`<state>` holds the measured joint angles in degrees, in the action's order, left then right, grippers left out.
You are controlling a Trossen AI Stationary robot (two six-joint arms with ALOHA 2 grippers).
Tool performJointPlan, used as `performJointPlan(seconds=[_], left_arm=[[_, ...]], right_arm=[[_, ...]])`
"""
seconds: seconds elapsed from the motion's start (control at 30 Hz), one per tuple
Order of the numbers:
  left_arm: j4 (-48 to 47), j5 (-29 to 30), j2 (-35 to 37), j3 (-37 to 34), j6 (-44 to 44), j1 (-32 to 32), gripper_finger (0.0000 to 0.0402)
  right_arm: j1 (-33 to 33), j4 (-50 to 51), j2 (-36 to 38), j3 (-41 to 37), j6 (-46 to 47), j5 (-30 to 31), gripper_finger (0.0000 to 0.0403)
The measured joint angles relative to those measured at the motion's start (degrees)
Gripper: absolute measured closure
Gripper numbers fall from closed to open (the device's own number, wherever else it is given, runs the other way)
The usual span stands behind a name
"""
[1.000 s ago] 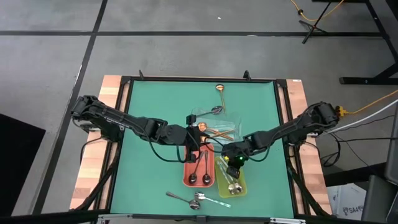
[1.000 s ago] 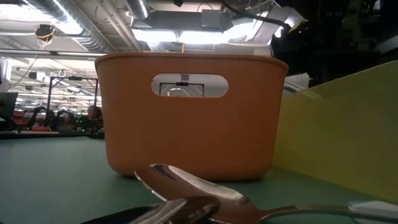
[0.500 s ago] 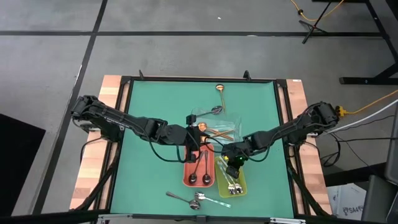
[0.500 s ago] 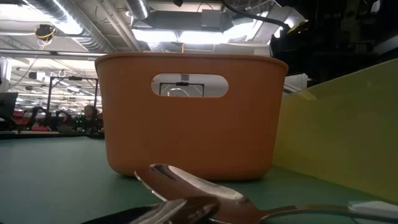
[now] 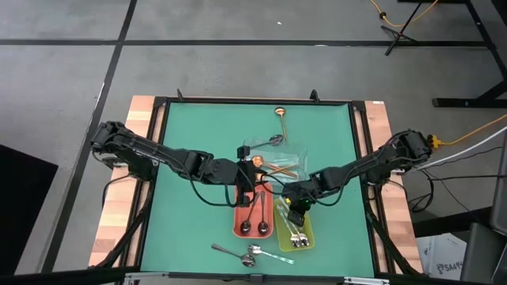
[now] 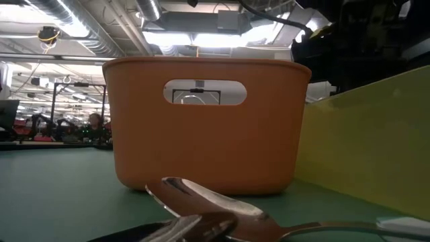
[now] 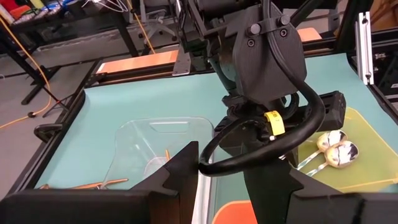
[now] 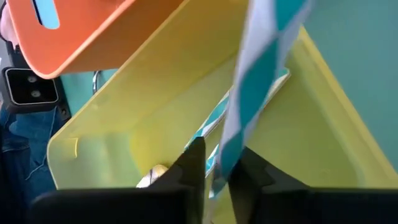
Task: Sort silverware by color (type)
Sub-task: Put the blue patterned spoon into the yellow bin, then put the gold spoon into the transparent bin
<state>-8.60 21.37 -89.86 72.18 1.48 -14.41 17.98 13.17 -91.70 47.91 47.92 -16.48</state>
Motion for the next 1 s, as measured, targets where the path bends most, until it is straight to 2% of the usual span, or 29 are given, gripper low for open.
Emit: performJointPlan(seconds=[0.13, 0.27, 0.63, 0.87, 1.0], left_arm=[[0.00, 0.00, 0.00, 0.00, 0.00, 0.00, 0.0285], [0.00, 0.00, 0.00, 0.00, 0.00, 0.00, 0.0285], [0.00, 0.00, 0.00, 0.00, 0.00, 0.00, 0.0285], [0.02, -0.02, 0.00, 0.00, 0.00, -0.02, 0.0285], [0.04, 0.00, 0.00, 0.00, 0.00, -0.02, 0.0285]], right_arm=[[-0.02, -0.03, -0.02, -0.01, -0.02, -0.01, 0.0317], [-0.02, -0.07, -0.02, -0.01, 0.02, -0.08, 0.0295], [-0.02, -0.09, 0.00, -0.01, 0.13, -0.75, 0.0292], [-0.02, -0.09, 0.85, -0.01, 0.31, -4.14, 0.0292], [-0.02, -0.02, 2.03, -0.01, 0.31, -4.17, 0.0292]])
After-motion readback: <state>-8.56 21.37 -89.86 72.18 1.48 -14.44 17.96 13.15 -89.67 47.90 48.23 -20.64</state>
